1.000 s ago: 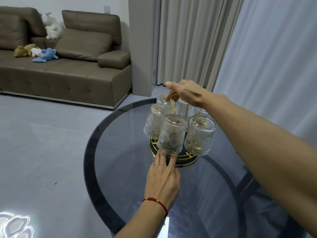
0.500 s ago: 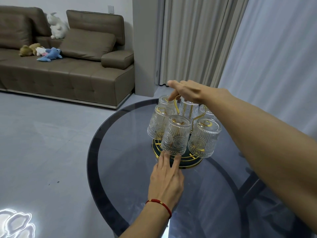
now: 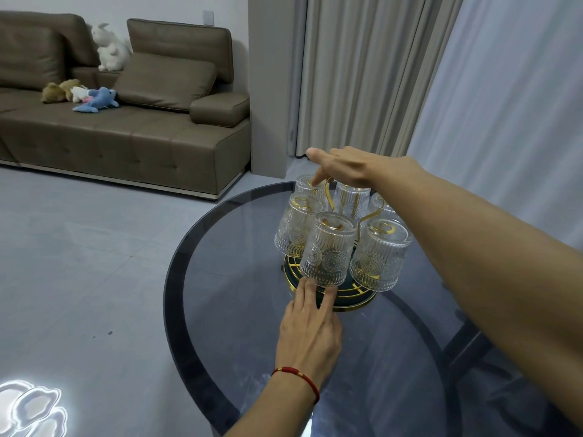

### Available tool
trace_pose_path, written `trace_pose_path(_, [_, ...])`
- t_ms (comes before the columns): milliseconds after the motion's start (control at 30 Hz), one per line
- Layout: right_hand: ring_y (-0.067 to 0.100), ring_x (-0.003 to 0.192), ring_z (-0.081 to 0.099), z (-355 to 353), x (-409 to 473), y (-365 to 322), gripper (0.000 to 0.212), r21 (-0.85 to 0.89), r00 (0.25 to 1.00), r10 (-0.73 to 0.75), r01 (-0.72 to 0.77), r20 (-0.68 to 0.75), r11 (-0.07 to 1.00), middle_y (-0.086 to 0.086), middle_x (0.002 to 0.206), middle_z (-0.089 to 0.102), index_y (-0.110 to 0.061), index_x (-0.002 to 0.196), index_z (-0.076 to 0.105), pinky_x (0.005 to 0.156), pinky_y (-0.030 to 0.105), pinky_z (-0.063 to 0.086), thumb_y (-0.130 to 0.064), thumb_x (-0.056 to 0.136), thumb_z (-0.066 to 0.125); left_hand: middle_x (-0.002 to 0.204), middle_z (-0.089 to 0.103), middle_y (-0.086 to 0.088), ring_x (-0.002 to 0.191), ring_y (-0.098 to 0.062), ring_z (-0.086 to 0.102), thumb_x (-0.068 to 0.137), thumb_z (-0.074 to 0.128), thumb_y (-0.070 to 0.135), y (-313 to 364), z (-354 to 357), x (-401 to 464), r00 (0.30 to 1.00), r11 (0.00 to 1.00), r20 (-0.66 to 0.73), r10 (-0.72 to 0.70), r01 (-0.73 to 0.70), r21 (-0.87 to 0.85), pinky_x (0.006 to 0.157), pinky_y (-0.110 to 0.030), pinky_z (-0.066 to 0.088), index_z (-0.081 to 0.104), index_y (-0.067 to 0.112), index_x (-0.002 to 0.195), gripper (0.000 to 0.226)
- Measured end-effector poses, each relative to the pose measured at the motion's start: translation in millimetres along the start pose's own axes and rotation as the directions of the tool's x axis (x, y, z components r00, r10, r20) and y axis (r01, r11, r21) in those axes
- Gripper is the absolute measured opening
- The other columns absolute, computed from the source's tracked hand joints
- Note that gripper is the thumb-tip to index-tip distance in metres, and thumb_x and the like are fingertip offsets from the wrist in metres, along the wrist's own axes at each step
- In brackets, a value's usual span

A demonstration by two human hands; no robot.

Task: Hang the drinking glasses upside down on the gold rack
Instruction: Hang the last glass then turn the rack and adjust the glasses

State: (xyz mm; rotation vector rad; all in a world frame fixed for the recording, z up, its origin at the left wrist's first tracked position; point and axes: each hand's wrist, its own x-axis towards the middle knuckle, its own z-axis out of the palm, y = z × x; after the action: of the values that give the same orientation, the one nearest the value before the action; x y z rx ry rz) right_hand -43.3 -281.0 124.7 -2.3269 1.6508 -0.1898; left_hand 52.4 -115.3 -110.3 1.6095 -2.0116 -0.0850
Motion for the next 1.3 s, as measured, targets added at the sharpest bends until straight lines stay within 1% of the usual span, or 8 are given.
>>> trace_pose_path(600, [0.033,0.13,0.057,8,-15,-3,0.083,-0.047,0.989,-0.123,0.12,-0.085,0.992,0.019,0.139,0.063,-0.012,0.13,0.071,0.107,0.043,0.034,-0.064,0.104,0.011,0.152,0.037,-0.012,0.136,-0.031,0.04,0.096,0.042,0.026,2,-4,-1,1.0,1.0,-0.009,-0.003,0.003,-0.02,0.102,-0.041,0.047,0.04,0.022,0.144,0.049])
trace_pose_path(700, [0.036,0.12,0.064,3,-27,0,0.067,0.025,0.94,-0.194,0.209,-0.28,0.978,0.022,0.132,0.067,-0.002,0.122,0.071,0.1,0.037,0.046,-0.05,0.109,0.027,0.148,0.04,-0.012,0.133,-0.031,0.043,0.095,0.043,0.026,3,-5,-1,1.0,1.0,-0.014,0.003,-0.003,-0.012,0.098,-0.04,0.049,0.042,0.022,0.143,0.048])
trace_pose_path(767, [0.033,0.099,0.072,0,-39,0,0.048,0.061,0.845,-0.207,0.271,-0.493,0.961,0.02,0.107,0.076,0.002,0.107,0.074,0.087,0.043,0.058,-0.034,0.107,0.043,0.143,0.044,-0.012,0.129,-0.031,0.046,0.093,0.048,0.024,3,-5,-2,1.0,1.0,-0.025,0.012,-0.013,-0.01,0.092,-0.039,0.05,0.045,0.021,0.14,0.047])
trace_pose_path(867, [0.016,0.073,0.07,12,-63,-7,0.025,0.091,0.682,-0.132,0.281,-0.719,0.955,0.002,0.08,0.074,-0.008,0.091,0.077,0.071,0.032,0.06,-0.02,0.097,0.055,0.136,0.047,-0.011,0.12,-0.032,0.052,0.089,0.056,0.022,3,-5,-2,0.999,1.0,-0.032,0.013,-0.014,-0.02,0.085,-0.037,0.052,0.049,0.02,0.136,0.047])
trace_pose_path(967, [0.019,0.079,0.068,35,-78,-24,0.024,-0.029,0.803,-0.114,0.12,-0.585,0.992,0.0,0.083,0.072,-0.015,0.092,0.071,0.075,0.041,0.06,-0.034,0.093,0.057,0.126,0.052,-0.011,0.105,-0.033,0.06,0.083,0.066,0.02,4,-5,-2,0.999,1.0,-0.041,0.017,-0.017,-0.009,0.074,-0.035,0.054,0.054,0.019,0.13,0.049])
trace_pose_path(1033, [0.027,0.096,0.067,49,-79,-33,0.041,-0.209,0.882,-0.071,-0.031,-0.465,0.977,0.004,0.1,0.073,-0.015,0.104,0.07,0.084,0.043,0.055,-0.05,0.091,0.053,0.124,0.052,-0.011,0.105,-0.032,0.061,0.082,0.067,0.02,4,-5,-2,0.999,1.0,-0.044,0.017,-0.016,0.014,0.073,-0.035,0.055,0.054,0.019,0.129,0.048])
trace_pose_path(1200, [0.04,0.12,0.055,69,-67,-45,0.066,-0.313,0.937,0.063,-0.178,-0.344,0.933,0.016,0.127,0.064,-0.011,0.131,0.056,0.09,0.048,0.04,-0.063,0.091,0.048,0.129,0.05,-0.011,0.116,-0.032,0.057,0.09,0.058,0.023,4,-4,-3,1.0,1.0,-0.025,0.01,-0.009,0.026,0.086,-0.039,0.055,0.049,0.02,0.136,0.047])
trace_pose_path(1300, [0.039,0.118,0.057,73,-59,-47,0.06,-0.315,0.923,0.094,-0.221,-0.372,0.923,0.014,0.123,0.065,-0.012,0.122,0.061,0.086,0.047,0.038,-0.063,0.093,0.048,0.13,0.049,-0.012,0.118,-0.033,0.055,0.091,0.057,0.022,3,-3,-1,1.0,1.0,-0.027,0.014,-0.013,0.02,0.088,-0.039,0.054,0.05,0.019,0.137,0.046])
